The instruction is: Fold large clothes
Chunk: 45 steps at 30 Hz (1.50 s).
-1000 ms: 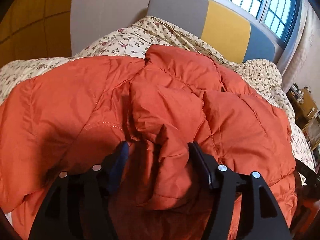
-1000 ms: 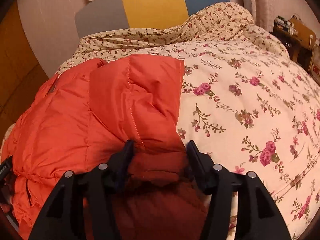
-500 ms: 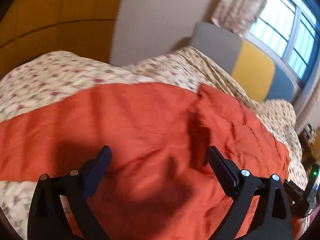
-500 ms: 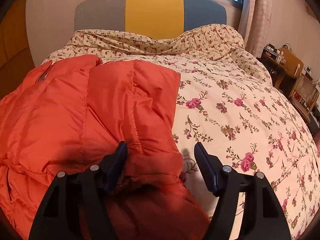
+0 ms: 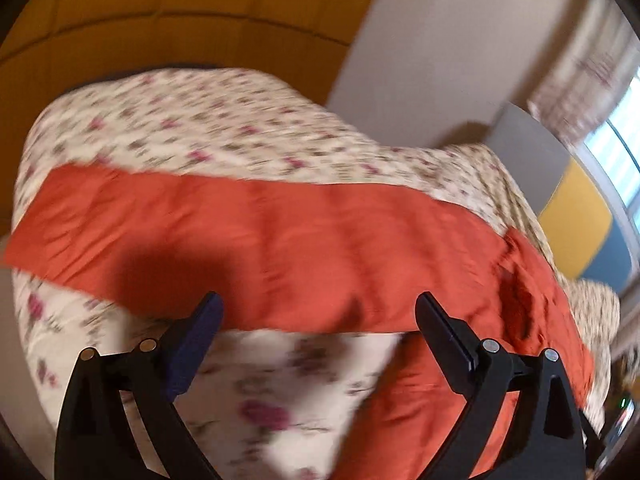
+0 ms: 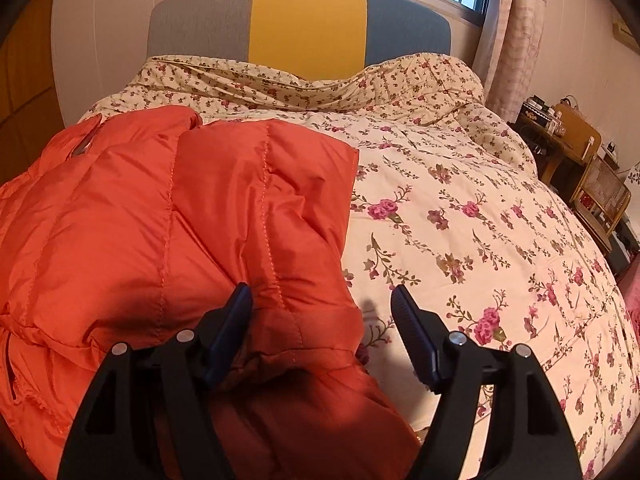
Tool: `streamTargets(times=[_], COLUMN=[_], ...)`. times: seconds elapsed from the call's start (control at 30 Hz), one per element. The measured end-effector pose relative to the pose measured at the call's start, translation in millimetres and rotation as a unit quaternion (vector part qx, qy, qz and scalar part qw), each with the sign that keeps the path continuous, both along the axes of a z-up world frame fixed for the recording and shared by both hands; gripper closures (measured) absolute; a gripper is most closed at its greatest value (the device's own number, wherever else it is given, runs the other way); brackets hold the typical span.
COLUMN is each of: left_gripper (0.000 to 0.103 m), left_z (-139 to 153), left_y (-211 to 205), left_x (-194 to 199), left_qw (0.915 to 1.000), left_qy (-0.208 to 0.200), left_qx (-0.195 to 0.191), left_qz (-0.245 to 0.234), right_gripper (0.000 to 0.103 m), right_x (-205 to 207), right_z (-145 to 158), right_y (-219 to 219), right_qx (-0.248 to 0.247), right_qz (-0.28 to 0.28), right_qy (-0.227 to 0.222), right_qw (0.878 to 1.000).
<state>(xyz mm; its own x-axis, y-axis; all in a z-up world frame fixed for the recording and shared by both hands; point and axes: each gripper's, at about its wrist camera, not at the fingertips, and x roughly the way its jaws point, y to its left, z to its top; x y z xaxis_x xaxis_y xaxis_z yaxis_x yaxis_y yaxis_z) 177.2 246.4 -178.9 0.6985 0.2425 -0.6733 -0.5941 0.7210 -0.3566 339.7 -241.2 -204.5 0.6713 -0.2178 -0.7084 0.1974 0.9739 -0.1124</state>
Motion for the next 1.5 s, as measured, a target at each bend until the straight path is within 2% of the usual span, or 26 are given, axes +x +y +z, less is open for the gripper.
streamTargets(times=[0.23,0.37,0.53,0.63,0.8,0.83,0.87,0.97,1.0,1.03,1.1,1.13,1.23,1.33,1.5], left_gripper=[0.008,0.025,0.027,0.031,0.034,0.038,0.052,0.08,0.087,0.089,0.09,0.09,0.09,0.09,0.09], left_z=[-17.2,-32.4,-33.8,-36.4,-38.7,-39.1,-39.7,-44.0,-41.6,-35.0,-18.1,-3.0,29.2,55.7,79.6], left_y=[31.1,45.5,60.1,73.4,96.0,99.1,103.2,112.8,112.5,108.9,98.4,87.5,58.4,30.4,-21.0], left_x=[-42.6,-62.2,-66.4,-66.6,-58.8,-58.1,-56.2,-49.1,-46.3,-42.3,-37.5,-32.8,-13.0,7.6,44.0], left_qw=[0.997,0.9918,0.9864,0.979,0.9697,0.9677,0.9649,0.9596,0.961,0.9641,0.9695,0.9733,0.9813,0.9845,0.9858], left_qy=[-0.005,-0.023,-0.048,-0.058,-0.07,-0.073,-0.07,-0.052,-0.049,-0.045,-0.054,-0.068,-0.092,-0.11,-0.127], left_qx=[-0.039,-0.08,-0.106,-0.131,-0.144,-0.146,-0.146,-0.155,-0.152,-0.136,-0.094,-0.062,0.002,0.047,0.096], left_qz=[0.067,0.097,0.116,0.145,0.184,0.192,0.207,0.229,0.226,0.223,0.22,0.211,0.169,0.128,0.054], right_gripper=[0.029,0.029,0.029,0.029,0.028,0.028,0.028,0.028,0.028,0.028,0.028,0.028,0.028,0.028,0.027], right_x=[0.3,0.8,1.0,1.1,1.4,1.3,1.4,1.4,1.5,1.5,1.7,1.6,2.0,3.0,3.2], right_z=[0.2,0.4,0.5,0.7,0.9,0.9,0.9,1.1,1.1,1.2,1.4,1.5,1.6,0.8,0.6], right_y=[-0.8,-1.0,-0.9,-1.1,-0.9,-0.8,-1.0,-0.6,-0.6,-0.4,-0.6,-1.0,-1.0,-1.9,-2.3], right_qx=[-0.005,-0.004,-0.005,-0.005,-0.005,-0.005,-0.004,-0.005,-0.005,-0.005,-0.006,-0.005,-0.004,-0.001,-0.001], right_qz=[-0.002,-0.002,-0.002,-0.002,-0.002,-0.002,-0.002,-0.002,-0.002,-0.002,-0.002,-0.002,-0.002,-0.003,-0.003], right_qy=[0.001,0.001,0.001,0.001,0.001,0.001,0.001,0.002,0.002,0.002,0.001,0.002,0.002,0.001,0.001], right_qw=[1.0,1.0,1.0,1.0,1.0,1.0,1.0,1.0,1.0,1.0,1.0,1.0,1.0,1.0,1.0])
